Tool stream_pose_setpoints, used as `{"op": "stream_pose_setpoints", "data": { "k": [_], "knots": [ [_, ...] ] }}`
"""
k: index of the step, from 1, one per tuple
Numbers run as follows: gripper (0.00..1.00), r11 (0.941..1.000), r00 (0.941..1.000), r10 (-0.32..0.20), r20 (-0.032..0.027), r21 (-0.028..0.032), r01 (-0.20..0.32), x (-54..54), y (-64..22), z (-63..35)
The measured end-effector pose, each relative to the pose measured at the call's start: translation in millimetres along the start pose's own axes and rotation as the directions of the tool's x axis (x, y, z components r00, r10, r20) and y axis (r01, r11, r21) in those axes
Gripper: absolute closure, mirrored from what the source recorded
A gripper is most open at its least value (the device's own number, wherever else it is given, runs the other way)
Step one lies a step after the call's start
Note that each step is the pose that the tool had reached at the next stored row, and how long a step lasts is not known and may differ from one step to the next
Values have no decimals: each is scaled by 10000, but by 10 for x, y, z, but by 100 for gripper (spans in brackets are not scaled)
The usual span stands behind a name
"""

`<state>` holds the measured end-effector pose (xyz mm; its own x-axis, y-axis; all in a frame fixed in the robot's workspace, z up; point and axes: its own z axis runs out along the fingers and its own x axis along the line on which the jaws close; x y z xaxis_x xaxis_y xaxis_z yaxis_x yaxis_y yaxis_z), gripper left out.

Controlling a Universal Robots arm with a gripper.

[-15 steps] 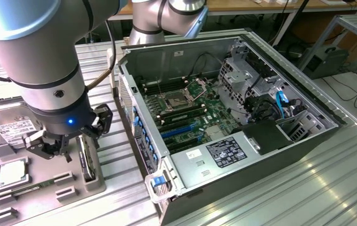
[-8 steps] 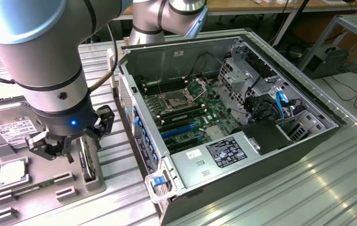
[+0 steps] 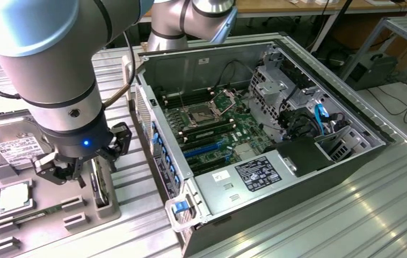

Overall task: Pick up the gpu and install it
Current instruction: 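Pick up the gpu and move the gpu toward the slot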

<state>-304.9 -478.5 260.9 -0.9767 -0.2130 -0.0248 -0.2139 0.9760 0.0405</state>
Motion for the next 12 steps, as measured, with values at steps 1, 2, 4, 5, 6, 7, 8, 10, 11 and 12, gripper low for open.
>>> {"op": "stream_pose_setpoints", "data": {
  "k": [1,2,4,5,6,7,8,10,11,12],
  "knots": [
    [40,10000,10000,10,1,1,-10,0,0,9],
    [40,10000,10000,44,2,1,-44,-1,-1,20],
    [40,9999,9999,154,5,4,-154,-3,2,38],
    [40,9998,9998,208,8,6,-208,-4,4,45],
    [40,9997,9997,245,14,8,-245,-4,8,50],
    [40,9996,9996,265,23,14,-265,-5,13,55],
    [40,9996,9996,271,23,35,-271,-8,27,57],
    [40,9996,9996,270,15,114,-271,-13,52,60],
    [40,9996,9996,271,16,117,-272,-14,59,62],
    [40,9995,9996,278,18,118,-278,-14,65,63]
  ]
}}
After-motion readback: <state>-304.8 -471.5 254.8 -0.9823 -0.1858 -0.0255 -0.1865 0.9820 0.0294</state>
